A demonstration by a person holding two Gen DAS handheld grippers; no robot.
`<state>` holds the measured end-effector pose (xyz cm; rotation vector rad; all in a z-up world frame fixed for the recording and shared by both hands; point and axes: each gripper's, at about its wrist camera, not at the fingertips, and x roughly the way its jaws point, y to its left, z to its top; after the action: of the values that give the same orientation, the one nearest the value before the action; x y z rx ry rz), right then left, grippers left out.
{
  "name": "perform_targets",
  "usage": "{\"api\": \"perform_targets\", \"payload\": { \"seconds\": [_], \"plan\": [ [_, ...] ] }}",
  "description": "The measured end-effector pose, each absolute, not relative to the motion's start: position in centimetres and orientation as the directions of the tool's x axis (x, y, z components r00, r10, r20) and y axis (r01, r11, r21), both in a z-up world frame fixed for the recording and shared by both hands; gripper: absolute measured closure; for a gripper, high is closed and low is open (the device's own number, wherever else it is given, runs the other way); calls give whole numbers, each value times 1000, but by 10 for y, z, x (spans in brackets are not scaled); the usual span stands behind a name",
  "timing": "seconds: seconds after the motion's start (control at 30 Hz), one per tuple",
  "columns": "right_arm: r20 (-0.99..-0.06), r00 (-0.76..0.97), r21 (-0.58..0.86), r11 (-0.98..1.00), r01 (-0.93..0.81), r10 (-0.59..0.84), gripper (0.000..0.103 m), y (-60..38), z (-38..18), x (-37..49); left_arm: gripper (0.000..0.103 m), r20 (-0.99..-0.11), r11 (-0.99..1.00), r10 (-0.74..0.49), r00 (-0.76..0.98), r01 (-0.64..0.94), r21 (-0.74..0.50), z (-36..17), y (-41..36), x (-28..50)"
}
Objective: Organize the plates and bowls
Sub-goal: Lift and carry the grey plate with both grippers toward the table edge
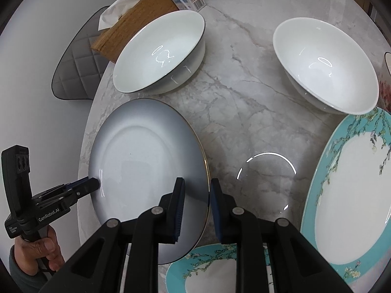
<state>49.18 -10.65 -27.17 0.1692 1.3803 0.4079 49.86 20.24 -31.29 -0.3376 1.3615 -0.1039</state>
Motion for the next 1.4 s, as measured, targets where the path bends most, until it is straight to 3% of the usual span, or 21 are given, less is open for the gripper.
{"api": "perform_targets", "payload": {
  "seconds": [0.7,1.4],
  "plan": [
    [-906,201,341,924,-173,372,81,-135,-209,411,79,-921,944,-303,242,-54,-325,-249,162,403],
    [-911,213,360,933,-7,353,81,-203,-216,268,79,-923,939,-342,177,88,-331,-247,91,297]
  ]
}}
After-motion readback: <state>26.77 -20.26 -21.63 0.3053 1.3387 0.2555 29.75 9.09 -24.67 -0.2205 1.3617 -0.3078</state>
